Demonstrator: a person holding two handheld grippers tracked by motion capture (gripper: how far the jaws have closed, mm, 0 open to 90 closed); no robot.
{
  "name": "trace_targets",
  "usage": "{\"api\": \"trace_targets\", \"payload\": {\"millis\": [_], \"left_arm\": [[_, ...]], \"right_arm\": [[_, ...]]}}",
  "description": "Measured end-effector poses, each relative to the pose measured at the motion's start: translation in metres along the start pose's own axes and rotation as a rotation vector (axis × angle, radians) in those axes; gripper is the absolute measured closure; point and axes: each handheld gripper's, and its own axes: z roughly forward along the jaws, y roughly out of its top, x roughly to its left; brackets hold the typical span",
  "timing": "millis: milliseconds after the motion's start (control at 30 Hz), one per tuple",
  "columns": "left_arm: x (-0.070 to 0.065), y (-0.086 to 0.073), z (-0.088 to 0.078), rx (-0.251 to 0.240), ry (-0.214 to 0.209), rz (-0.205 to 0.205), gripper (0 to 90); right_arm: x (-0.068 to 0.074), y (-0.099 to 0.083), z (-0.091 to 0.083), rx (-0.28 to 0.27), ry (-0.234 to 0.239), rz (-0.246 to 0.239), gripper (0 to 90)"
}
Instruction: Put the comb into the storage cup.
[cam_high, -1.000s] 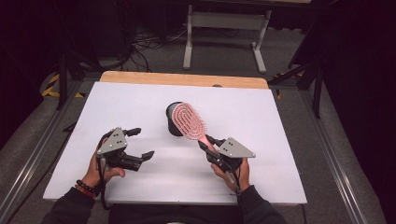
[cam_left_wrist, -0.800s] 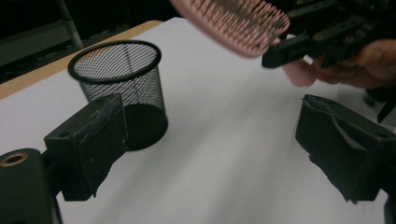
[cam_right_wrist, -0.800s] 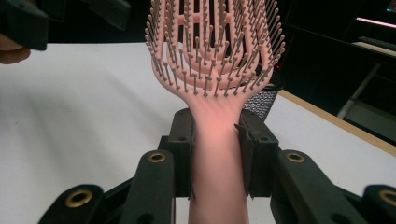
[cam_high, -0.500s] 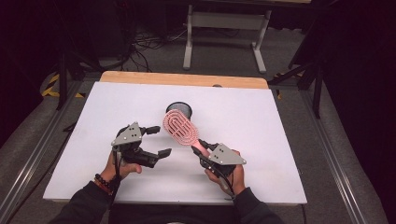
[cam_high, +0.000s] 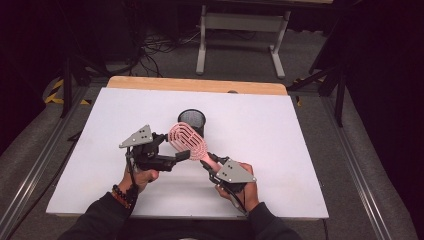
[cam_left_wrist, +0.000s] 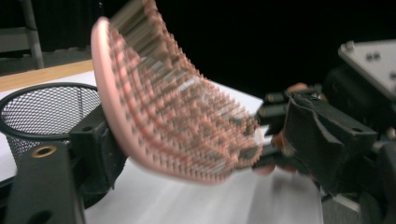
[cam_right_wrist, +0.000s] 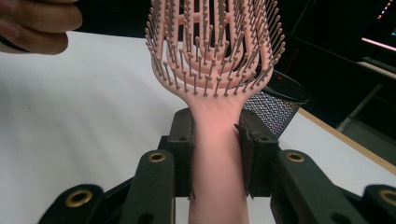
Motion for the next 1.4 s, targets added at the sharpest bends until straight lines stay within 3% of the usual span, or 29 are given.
{"api": "trace_targets", "payload": {"millis": [200,300,433,633,933,1200,1400], "left_arm": [[0.0,0.001,0.004,-0.034,0.029,-0.054,27.3],[-0.001,0.0,0.006,-0.054,0.077,-0.082,38.6],[-0.001,0.0,0.006,-0.094,0.063,-0.101,55.8],[-0.008,0.004,0.008,-0.117,0.025,-0.06,61.7],[-0.018,0.008,0.013,-0.11,0.037,-0.005,62.5],[-0.023,0.011,0.012,-0.119,0.039,0.023,62.9],[-0.022,0.013,0.007,-0.144,0.048,0.032,63.5]], "right_arm": [[0.002,-0.002,0.002,0.001,-0.019,-0.012,69.5],[0.001,-0.004,0.003,0.004,-0.029,-0.004,69.5],[0.001,-0.007,0.004,0.01,-0.043,-0.009,69.5],[0.001,-0.008,0.005,0.023,-0.062,-0.019,69.5],[-0.002,-0.01,0.005,0.03,-0.071,-0.012,69.0],[-0.003,-0.01,0.004,0.021,-0.078,-0.001,62.8],[-0.001,-0.01,0.005,0.03,-0.067,-0.006,53.0]]}}
